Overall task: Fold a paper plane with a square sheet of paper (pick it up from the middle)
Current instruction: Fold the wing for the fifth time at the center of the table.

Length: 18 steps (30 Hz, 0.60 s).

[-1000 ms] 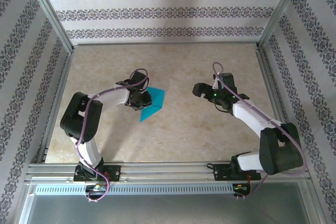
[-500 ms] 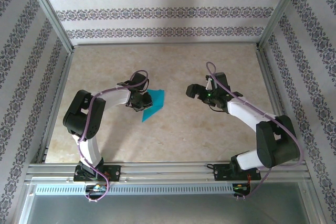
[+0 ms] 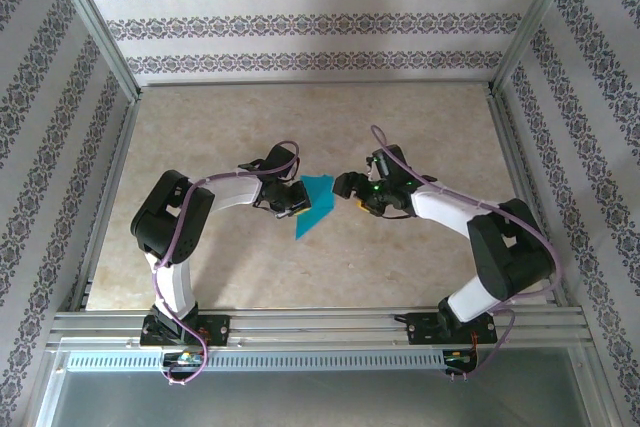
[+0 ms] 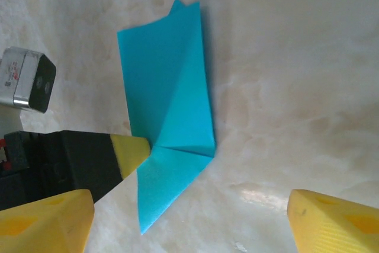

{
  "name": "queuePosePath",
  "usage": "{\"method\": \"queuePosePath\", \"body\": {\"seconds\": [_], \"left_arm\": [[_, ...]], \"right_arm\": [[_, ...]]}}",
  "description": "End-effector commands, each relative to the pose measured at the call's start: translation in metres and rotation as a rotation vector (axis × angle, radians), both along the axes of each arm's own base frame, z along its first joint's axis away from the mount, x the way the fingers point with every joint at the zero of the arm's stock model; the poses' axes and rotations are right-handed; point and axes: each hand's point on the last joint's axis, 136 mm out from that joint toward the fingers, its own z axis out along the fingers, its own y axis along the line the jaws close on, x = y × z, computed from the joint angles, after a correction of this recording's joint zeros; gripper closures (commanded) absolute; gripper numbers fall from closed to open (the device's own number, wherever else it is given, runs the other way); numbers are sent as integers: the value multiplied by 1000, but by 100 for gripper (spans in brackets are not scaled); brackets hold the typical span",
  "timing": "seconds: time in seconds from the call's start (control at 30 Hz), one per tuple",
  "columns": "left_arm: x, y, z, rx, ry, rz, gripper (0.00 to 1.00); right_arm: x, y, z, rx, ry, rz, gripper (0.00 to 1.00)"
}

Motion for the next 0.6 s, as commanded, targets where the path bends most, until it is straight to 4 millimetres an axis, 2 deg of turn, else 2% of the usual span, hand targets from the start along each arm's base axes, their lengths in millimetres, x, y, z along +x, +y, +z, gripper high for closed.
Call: {"method": "queuePosePath", "body": {"seconds": [0.0,0.2,0.37,0.57], "left_arm": [[-9,5,-13,26,29,6,88],[-9,8,-17,43,34,22,88],[-10,12,-19,59,40,30,88],[-12,13,-21,58,42,29,88]], "right_arm": [[-1,18,-1,38,70,-17,25],[-8,28,-27,0,177,-71,47],[-9,36,-40,-27,218,-83,55],[-5,35,-47,-66,230,-106,60]]}}
